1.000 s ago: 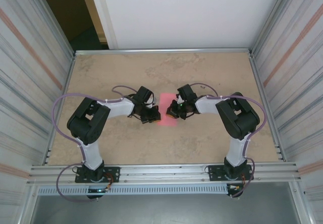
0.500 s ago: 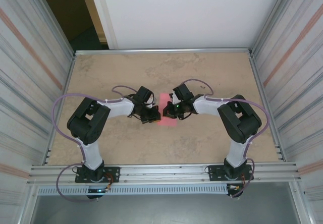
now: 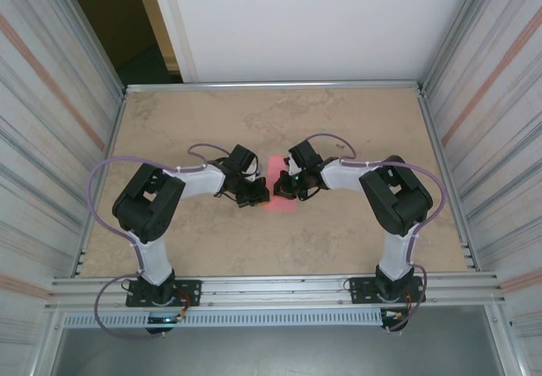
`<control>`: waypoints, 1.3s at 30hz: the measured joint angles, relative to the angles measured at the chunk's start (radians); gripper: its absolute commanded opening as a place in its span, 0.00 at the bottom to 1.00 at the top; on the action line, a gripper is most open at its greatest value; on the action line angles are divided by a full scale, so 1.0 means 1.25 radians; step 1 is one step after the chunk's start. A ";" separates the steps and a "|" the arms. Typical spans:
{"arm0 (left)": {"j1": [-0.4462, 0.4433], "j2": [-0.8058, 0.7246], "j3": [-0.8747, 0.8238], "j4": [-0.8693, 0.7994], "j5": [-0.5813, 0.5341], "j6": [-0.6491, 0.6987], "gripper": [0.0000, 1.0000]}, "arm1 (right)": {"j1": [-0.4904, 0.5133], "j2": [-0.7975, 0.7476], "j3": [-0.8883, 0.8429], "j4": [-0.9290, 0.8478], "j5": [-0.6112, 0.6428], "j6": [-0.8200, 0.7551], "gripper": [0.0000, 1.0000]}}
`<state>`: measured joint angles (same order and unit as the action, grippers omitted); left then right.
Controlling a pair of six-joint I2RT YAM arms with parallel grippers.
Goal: Fold a paper plane with a square sheet of paper (pick it up from the middle)
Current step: Fold the triangle a second time at the center of the table.
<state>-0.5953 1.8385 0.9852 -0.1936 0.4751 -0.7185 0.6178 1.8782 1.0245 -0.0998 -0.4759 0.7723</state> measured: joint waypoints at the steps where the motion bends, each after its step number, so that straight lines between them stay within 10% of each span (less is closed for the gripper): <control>1: 0.000 0.000 0.000 0.000 0.000 0.000 0.00 | 0.000 0.004 0.002 0.000 0.000 0.000 0.01; 30: 0.004 0.009 0.012 -0.023 0.005 0.001 0.00 | -0.225 -0.048 -0.026 -0.032 0.013 -0.069 0.01; 39: 0.004 0.018 0.032 -0.051 0.006 0.006 0.00 | -0.082 -0.100 -0.011 -0.039 0.034 -0.079 0.01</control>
<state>-0.5900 1.8606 1.0256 -0.2577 0.4828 -0.7109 0.5148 1.7527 1.0111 -0.1490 -0.4339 0.6731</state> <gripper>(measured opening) 0.049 0.062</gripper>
